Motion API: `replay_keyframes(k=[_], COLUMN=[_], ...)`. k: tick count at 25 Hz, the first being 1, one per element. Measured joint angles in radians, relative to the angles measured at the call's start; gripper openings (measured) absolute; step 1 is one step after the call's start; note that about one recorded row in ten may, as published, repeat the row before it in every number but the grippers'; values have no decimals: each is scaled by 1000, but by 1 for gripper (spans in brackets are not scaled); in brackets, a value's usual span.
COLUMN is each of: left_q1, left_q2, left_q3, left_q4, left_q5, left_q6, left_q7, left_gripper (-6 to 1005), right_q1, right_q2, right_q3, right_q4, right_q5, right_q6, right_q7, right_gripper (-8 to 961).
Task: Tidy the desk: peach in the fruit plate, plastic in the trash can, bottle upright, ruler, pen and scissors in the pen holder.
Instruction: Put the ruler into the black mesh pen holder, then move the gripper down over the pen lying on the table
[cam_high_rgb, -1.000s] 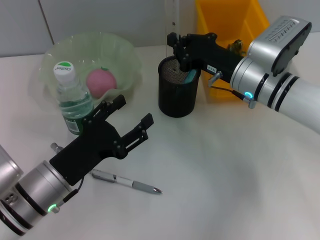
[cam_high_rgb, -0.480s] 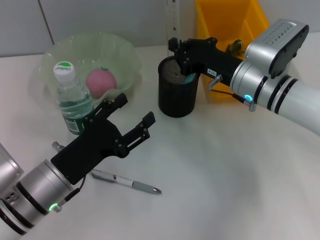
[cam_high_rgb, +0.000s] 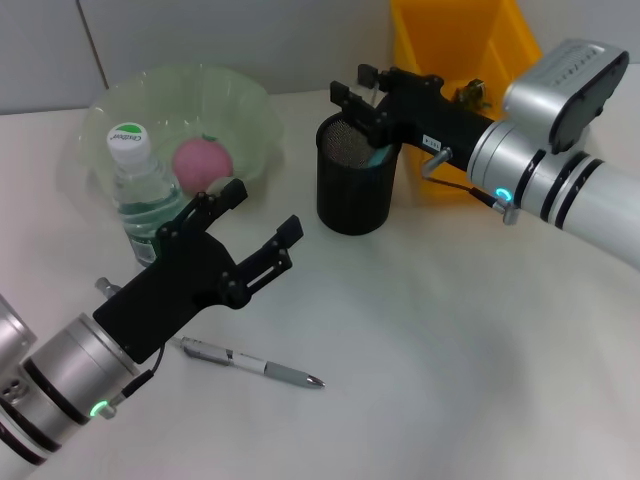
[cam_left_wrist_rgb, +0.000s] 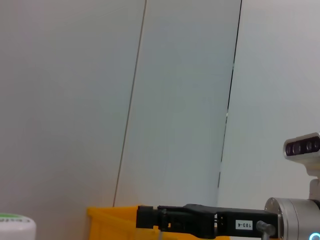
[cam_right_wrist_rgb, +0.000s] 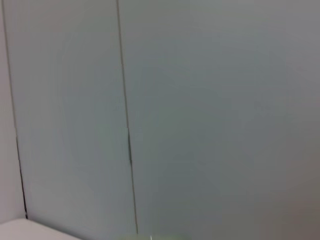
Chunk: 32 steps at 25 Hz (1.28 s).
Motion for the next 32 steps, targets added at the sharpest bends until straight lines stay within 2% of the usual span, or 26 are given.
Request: replay_keyframes(k=[4,6,7,9,10,11,12,13,14,15,16,17,19,20,21,24,27,32], left_q1=[-1,-3,-4,-4,-5,-5,-7,-7,-7,-6,-3,-2,-1,0,0,-2,-3,12], left_q2=[2,10,17,17,32,32,60,70,70,81,104,112,116,130,133,152,160,159], left_q3=[0,1,4,4,4,4,-38,-59,-59,-90,-194,-227,-247,-321,-337,-450,-583,-738], left_q4=[0,-2,-2,-2,-2,-2,-5,-4,-4,-2,-2,-2,-1,13,16,39,81,196], left_q5=[0,1,1,1,17,17,125,170,170,224,386,443,481,605,624,812,1011,1275], left_q6=[5,6,8,8,20,20,42,44,44,49,82,91,95,104,105,110,110,112], left_q7=[-2,-14,-26,-26,-55,-55,-131,-155,-155,-185,-254,-276,-290,-340,-350,-423,-493,-610], left_gripper=[801,801,801,800,800,800,800,800,799,799,799,799,798,798,798,797,797,796], right_q1=[-29,-64,-93,-162,-194,-270,-270,-307,-336,-367,-392,-408,-421,-418,-413,-379,-347,-321], right_q2=[-6,-7,-8,-9,-10,-14,-14,-17,-20,-24,-29,-36,-55,-64,-74,-96,-104,-96], right_q3=[-8,-11,-11,-11,-11,-13,-13,-14,-15,-16,-17,-16,-12,-11,-10,-10,-15,-14], right_q4=[-33,-65,-89,-144,-170,-247,-247,-293,-332,-384,-428,-465,-522,-540,-555,-585,-599,-622], right_q5=[-4,-6,-6,-7,-8,-21,-21,-37,-56,-89,-129,-173,-276,-324,-377,-521,-604,-684], right_q6=[-29,-61,-95,-184,-239,-351,-351,-398,-436,-469,-499,-522,-563,-578,-593,-619,-633,-646], right_q7=[73,110,126,155,171,219,219,250,281,318,352,389,459,493,531,633,699,735], right_gripper=[311,393,434,516,558,599,640,682,724,765,779,794,808,808,808,808,808,807])
